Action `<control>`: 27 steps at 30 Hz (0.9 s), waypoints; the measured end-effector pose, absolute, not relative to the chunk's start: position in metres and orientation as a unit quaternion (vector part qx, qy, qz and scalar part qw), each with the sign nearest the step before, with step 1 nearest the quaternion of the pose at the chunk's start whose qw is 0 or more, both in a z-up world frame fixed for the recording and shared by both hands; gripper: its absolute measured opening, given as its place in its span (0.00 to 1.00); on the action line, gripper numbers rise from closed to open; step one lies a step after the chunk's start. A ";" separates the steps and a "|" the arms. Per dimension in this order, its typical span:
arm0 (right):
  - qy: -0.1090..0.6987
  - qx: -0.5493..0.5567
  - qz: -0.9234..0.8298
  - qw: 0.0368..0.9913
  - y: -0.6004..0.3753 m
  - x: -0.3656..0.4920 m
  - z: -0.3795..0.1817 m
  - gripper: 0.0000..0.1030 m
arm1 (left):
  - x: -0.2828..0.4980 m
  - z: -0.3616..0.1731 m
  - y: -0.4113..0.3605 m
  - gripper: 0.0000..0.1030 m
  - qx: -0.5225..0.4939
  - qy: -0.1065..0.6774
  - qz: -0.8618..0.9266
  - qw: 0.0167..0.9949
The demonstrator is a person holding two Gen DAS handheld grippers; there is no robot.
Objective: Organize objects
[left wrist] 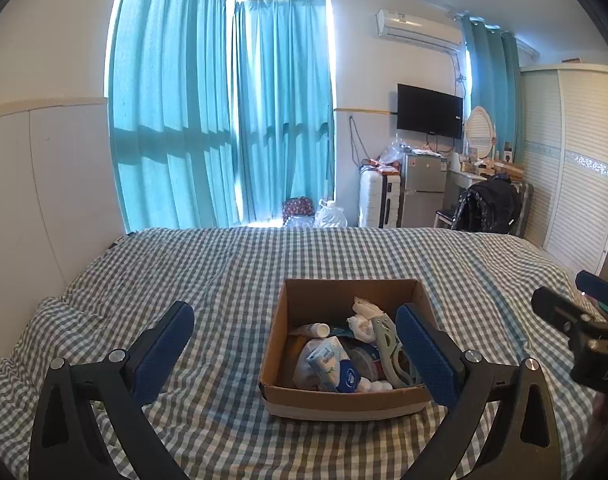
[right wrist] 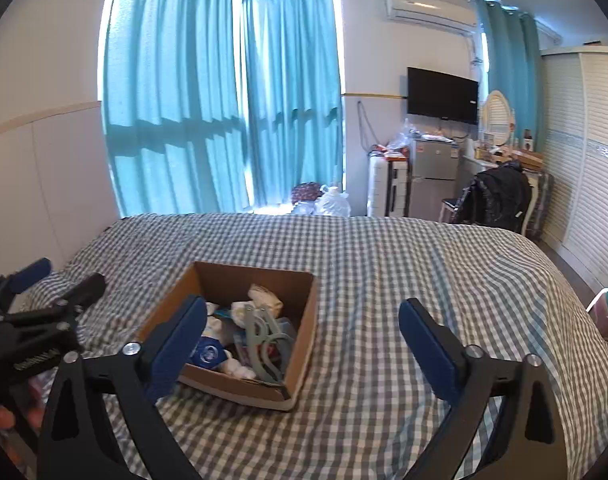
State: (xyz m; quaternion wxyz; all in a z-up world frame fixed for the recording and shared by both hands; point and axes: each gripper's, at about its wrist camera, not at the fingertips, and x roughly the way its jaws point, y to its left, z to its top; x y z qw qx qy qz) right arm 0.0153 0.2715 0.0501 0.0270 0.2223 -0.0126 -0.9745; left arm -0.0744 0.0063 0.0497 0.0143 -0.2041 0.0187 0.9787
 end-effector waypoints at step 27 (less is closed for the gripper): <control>0.007 0.237 -0.971 0.005 0.259 0.012 0.010 1.00 | -0.054 0.026 0.019 1.00 -0.218 0.021 0.976 0.016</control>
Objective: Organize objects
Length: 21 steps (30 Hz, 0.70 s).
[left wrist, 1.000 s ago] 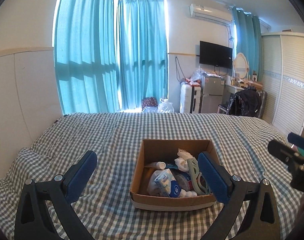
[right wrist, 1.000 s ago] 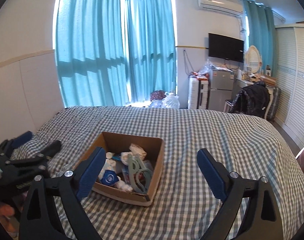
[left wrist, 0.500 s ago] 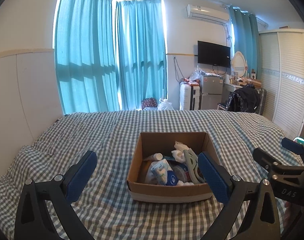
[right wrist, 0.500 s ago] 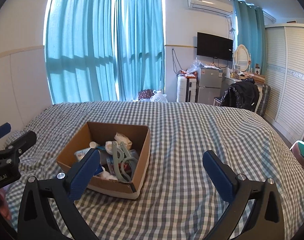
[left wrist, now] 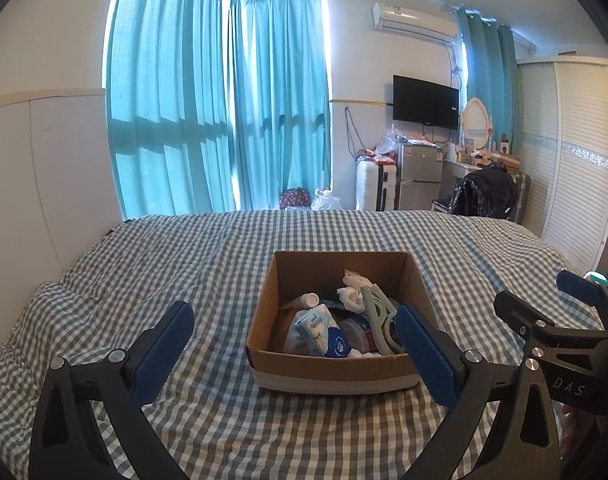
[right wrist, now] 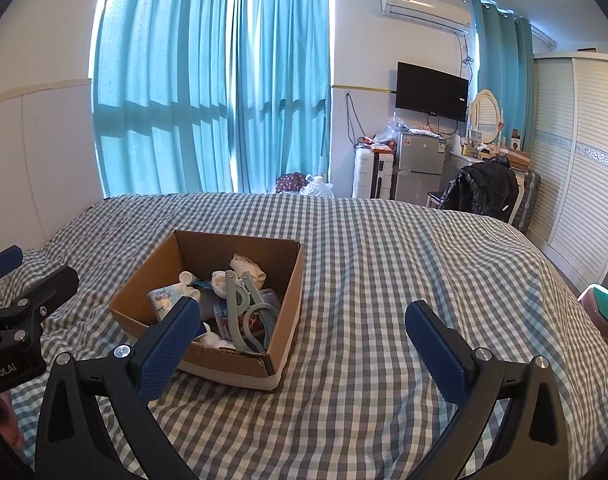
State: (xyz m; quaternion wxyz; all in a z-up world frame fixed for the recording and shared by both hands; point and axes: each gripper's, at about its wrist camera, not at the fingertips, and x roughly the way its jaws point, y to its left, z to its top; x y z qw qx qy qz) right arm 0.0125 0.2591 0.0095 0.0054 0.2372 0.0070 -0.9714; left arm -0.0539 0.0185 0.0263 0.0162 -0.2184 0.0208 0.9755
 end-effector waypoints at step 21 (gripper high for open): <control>0.008 0.245 -0.969 0.003 0.256 0.013 0.006 1.00 | -0.055 0.022 0.020 1.00 -0.226 0.027 0.974 0.008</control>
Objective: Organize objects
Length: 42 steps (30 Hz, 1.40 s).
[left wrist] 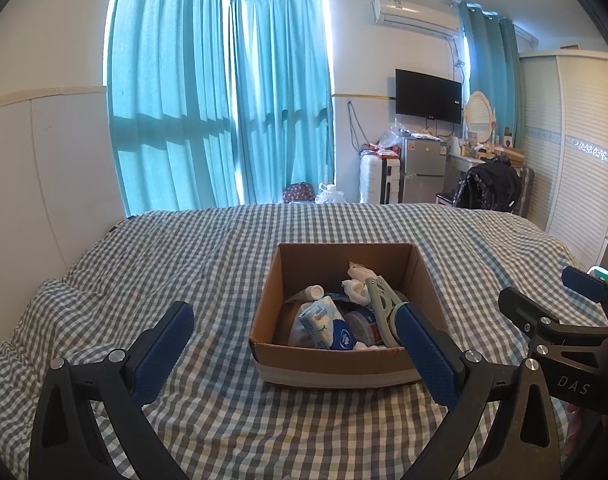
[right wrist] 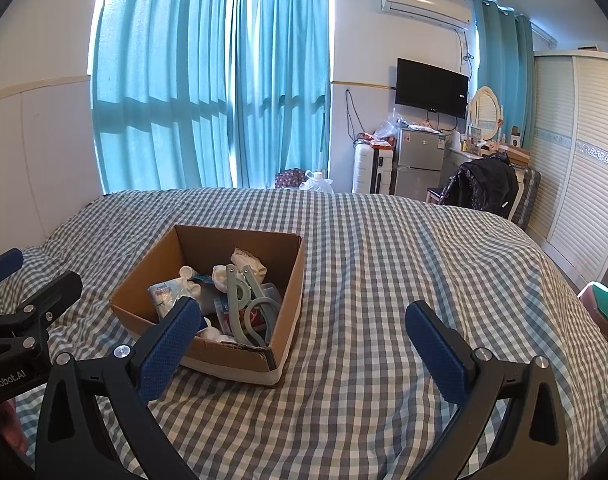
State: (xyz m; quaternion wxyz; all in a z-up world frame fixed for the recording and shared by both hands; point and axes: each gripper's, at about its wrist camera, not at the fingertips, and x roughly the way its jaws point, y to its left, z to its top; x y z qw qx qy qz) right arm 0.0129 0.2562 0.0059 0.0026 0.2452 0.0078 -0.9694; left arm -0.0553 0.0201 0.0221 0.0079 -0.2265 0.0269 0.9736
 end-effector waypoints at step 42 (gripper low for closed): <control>0.014 0.256 -0.967 -0.001 0.255 0.012 0.000 1.00 | -0.056 0.016 0.019 1.00 -0.236 0.030 0.971 0.001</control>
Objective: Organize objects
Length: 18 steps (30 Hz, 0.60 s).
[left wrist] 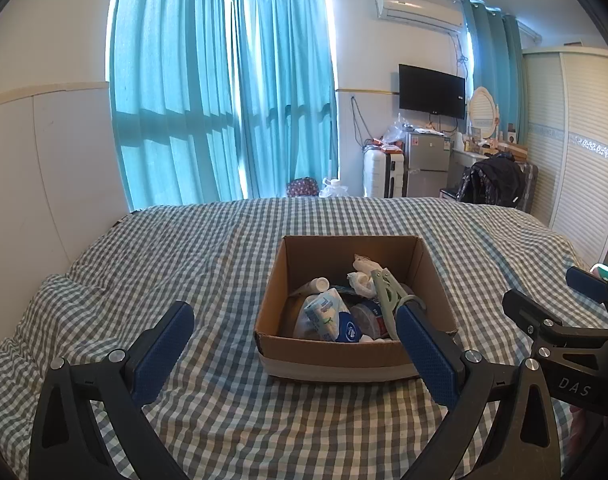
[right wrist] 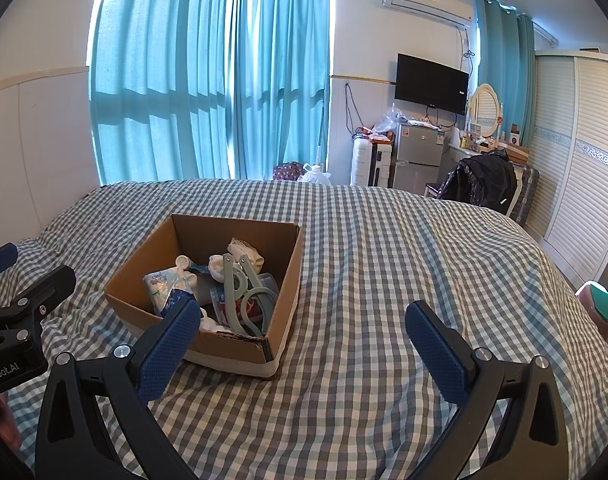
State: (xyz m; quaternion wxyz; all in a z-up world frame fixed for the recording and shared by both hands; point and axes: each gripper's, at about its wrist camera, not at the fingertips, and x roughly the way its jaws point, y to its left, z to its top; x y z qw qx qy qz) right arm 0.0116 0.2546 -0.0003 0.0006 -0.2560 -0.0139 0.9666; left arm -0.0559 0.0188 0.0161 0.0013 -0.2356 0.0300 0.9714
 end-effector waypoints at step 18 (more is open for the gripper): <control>-0.015 -0.257 0.966 0.002 0.254 0.012 -0.003 1.00 | -0.053 0.013 0.021 1.00 -0.229 0.028 0.973 -0.004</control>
